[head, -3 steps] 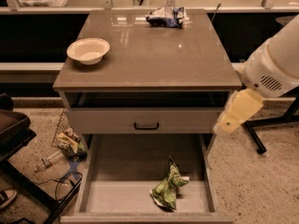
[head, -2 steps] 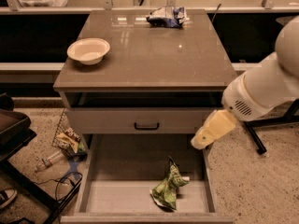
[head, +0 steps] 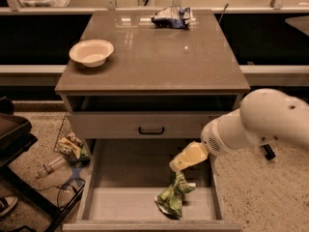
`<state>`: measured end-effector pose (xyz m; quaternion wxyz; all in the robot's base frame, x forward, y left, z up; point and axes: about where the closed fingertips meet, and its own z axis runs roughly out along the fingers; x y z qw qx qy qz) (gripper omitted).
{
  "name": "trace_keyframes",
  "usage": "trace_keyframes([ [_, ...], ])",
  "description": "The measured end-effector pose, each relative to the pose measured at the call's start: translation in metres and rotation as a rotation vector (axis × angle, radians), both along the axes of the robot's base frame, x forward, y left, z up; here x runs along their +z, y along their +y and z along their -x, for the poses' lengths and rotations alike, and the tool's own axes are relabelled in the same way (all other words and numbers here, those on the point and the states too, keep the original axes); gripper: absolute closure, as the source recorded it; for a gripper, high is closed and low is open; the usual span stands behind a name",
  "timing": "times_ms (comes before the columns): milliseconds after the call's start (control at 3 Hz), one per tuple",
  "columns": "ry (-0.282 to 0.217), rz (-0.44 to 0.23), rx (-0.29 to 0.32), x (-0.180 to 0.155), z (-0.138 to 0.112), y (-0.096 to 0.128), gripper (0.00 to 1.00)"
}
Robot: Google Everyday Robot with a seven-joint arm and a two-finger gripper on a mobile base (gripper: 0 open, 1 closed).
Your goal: Pick green jalapeno chip bag from middle drawer and place on counter
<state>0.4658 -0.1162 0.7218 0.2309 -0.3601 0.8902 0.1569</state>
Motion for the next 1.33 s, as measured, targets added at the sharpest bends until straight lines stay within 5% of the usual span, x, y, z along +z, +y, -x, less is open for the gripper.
trace_keyframes([
  [333, -0.076, -0.024, -0.046, -0.002, -0.021, 0.004, 0.00],
  [667, -0.080, -0.025, -0.047, -0.002, -0.022, 0.004, 0.00],
  [1000, -0.051, -0.039, -0.061, -0.024, -0.025, 0.000, 0.00],
  [1333, 0.028, -0.059, -0.103, -0.082, -0.024, -0.013, 0.00],
])
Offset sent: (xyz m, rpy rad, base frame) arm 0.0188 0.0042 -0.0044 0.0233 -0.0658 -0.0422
